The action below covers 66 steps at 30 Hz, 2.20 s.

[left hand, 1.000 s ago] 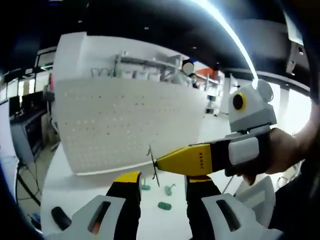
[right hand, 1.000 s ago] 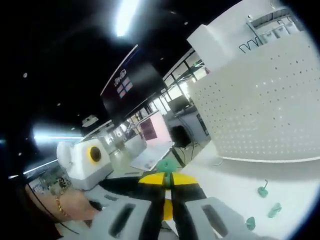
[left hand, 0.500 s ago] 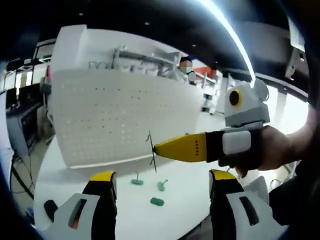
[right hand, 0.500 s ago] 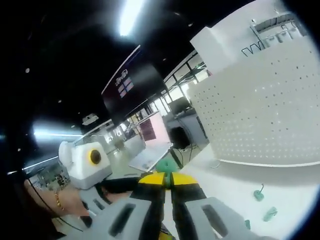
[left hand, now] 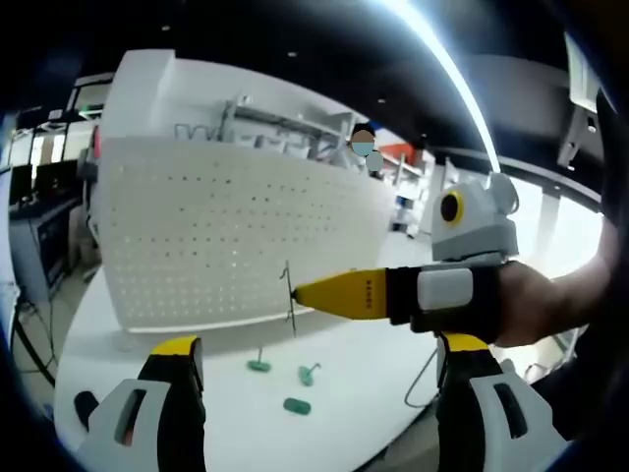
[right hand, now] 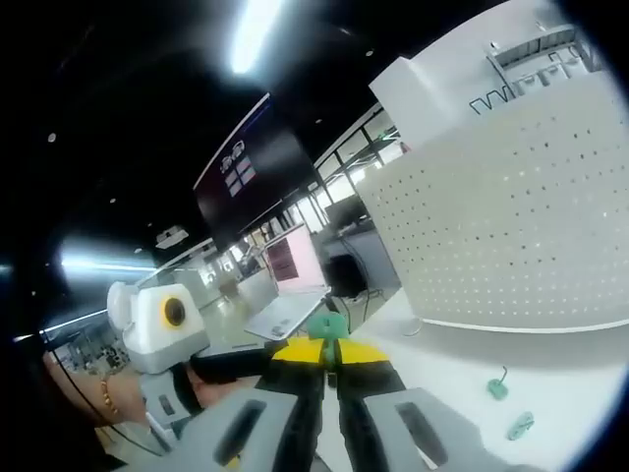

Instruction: Insert the hook assembly into the mounting plate slot until the hook locks in place.

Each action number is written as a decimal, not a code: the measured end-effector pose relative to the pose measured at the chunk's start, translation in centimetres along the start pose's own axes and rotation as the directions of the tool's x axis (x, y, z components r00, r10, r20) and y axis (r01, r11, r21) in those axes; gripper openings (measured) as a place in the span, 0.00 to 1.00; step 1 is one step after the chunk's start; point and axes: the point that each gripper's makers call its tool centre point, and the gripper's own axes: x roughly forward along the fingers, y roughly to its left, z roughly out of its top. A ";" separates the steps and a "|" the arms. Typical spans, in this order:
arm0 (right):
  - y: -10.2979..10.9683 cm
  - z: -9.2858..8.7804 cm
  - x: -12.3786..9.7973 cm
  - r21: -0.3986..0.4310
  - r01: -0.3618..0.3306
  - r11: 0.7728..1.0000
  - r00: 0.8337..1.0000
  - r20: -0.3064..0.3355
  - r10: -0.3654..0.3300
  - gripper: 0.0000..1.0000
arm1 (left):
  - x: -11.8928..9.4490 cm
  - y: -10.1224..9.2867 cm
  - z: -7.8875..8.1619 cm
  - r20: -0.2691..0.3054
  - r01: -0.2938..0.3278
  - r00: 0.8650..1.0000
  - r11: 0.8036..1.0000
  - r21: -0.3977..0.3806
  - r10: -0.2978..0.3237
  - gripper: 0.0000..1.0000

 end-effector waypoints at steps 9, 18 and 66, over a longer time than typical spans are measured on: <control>-0.5 1.2 0.1 -0.025 0.031 0.999 0.999 0.031 -0.030 0.00 | 0.1 -0.3 0.5 0.012 0.003 1.000 1.000 -0.005 -0.003 1.00; -1.4 1.8 1.0 -0.089 0.094 0.992 0.995 0.054 -0.089 0.00 | 0.0 0.1 0.3 0.008 -0.021 1.000 1.000 -0.014 0.021 1.00; -16.8 14.3 1.7 -0.197 0.568 0.799 0.801 0.353 -0.483 0.00 | -1.5 2.3 -1.7 -0.051 -0.080 0.996 0.996 -0.051 0.077 1.00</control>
